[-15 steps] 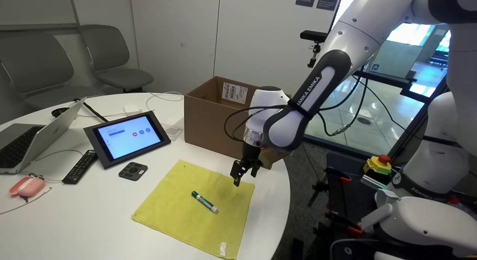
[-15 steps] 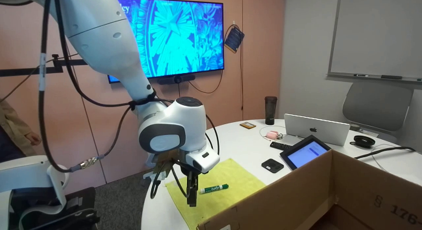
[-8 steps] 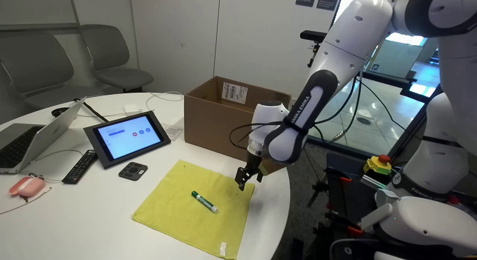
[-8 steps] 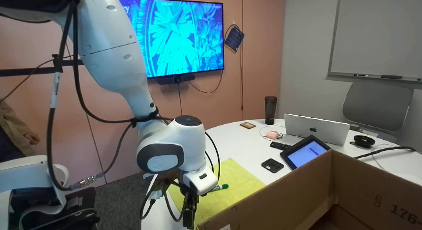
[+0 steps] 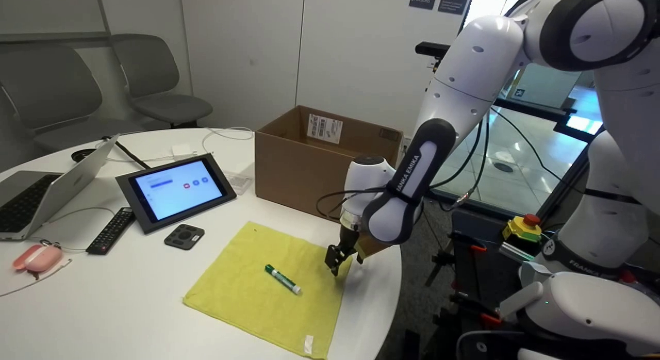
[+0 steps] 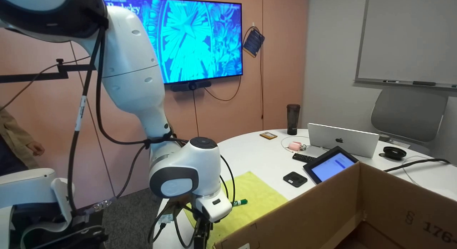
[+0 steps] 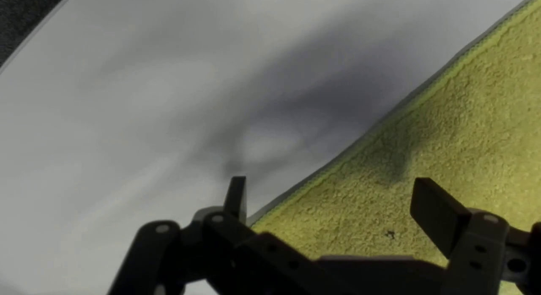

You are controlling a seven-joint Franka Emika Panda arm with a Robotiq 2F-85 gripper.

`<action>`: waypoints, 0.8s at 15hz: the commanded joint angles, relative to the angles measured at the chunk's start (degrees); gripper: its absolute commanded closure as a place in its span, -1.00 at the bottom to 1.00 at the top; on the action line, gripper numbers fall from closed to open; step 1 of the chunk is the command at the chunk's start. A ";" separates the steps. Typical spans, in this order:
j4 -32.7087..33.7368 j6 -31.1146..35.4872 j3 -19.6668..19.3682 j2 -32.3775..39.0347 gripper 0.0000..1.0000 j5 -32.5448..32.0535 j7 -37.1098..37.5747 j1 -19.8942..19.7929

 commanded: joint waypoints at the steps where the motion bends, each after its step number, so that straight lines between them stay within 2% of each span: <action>1: 2.40 1.59 -1.20 2.44 -1.00 1.42 1.71 1.44; 8: 5.02 2.86 -3.19 4.65 -1.00 1.36 2.47 1.28; 12: 6.58 2.67 -2.99 6.63 -1.00 1.57 2.30 0.84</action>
